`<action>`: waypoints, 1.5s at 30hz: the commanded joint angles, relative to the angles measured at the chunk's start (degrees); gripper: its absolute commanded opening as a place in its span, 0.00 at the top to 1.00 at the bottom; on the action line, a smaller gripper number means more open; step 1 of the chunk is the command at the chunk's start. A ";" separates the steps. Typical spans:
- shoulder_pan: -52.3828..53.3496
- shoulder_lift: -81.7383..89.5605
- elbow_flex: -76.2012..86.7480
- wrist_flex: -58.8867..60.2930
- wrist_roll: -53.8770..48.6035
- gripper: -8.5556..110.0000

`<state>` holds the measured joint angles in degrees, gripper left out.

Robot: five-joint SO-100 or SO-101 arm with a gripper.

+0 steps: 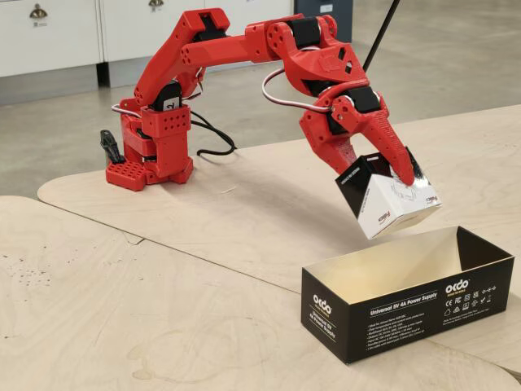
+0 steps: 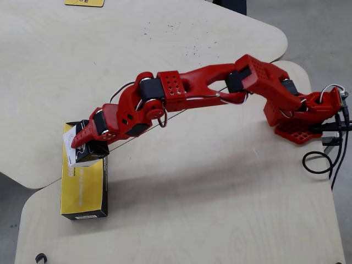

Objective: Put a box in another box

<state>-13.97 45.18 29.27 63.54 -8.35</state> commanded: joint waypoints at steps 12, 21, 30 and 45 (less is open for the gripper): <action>-0.44 10.90 3.60 4.22 -6.94 0.57; -1.67 37.27 25.58 18.19 -23.91 0.60; 5.19 61.08 61.35 20.39 -37.88 0.74; 17.31 97.82 115.93 0.88 -54.84 0.93</action>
<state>2.64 135.70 138.87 67.41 -59.94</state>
